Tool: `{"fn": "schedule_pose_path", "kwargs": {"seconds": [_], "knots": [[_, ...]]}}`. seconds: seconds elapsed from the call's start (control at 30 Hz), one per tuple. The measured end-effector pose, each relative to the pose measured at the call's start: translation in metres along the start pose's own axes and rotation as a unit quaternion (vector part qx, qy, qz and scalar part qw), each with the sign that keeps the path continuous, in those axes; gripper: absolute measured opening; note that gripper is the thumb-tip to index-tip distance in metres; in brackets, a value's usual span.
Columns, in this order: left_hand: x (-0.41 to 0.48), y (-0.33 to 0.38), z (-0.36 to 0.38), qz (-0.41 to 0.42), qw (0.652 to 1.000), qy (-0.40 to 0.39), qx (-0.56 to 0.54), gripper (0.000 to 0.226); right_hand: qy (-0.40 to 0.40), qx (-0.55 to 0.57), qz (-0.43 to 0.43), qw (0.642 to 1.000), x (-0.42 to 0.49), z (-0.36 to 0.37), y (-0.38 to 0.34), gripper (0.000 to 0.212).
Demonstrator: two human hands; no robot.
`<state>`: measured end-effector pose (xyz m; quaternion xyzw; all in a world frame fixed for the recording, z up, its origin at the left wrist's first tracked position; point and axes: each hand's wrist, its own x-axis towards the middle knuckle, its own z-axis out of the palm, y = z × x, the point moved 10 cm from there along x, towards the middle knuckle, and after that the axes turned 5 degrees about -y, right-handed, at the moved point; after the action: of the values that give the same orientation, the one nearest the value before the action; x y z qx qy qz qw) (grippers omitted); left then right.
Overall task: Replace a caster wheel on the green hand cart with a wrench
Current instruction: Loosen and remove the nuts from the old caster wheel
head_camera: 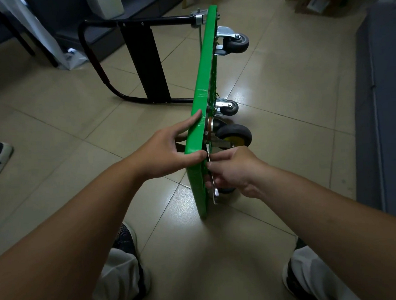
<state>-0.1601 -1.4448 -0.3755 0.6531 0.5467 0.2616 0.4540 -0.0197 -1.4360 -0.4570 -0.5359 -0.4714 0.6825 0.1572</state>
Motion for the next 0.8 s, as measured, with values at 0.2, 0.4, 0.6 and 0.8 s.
{"fn": "schedule_pose_path", "kwargs": {"seconds": [0.2,0.4,0.6,0.8], "knots": [[-0.001,0.000,0.001,-0.003,1.000,-0.007,-0.009,0.090,0.034,-0.138,-0.134,0.981,0.005,-0.006,0.014,0.043],[-0.001,0.000,-0.001,-0.002,0.999,0.003,-0.040,0.087,0.025,-0.194,-0.210,0.958,0.027,-0.007,0.023,0.045],[-0.001,-0.001,0.000,-0.002,0.999,0.002,-0.041,0.088,0.070,-0.287,-0.192,0.936,0.064,-0.010,0.016,0.027],[0.000,-0.002,0.000,-0.003,0.999,-0.005,-0.035,0.088,-0.001,-0.436,-0.119,0.892,0.054,-0.017,0.045,0.020]]}}
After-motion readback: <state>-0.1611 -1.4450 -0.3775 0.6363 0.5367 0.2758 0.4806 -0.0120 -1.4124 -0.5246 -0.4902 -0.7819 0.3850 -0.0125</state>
